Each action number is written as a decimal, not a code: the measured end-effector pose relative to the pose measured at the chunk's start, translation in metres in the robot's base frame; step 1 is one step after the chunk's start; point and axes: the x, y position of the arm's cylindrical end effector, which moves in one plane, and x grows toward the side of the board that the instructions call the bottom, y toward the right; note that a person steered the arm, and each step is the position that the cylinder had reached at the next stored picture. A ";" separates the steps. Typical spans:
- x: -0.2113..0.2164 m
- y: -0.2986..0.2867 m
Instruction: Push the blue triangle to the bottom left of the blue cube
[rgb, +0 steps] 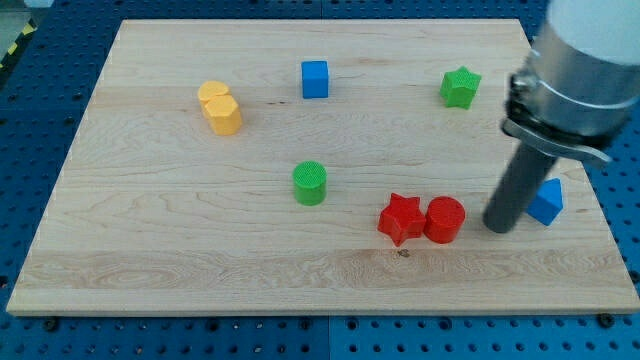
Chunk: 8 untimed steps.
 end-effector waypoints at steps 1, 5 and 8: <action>0.019 0.043; -0.021 0.078; -0.039 -0.012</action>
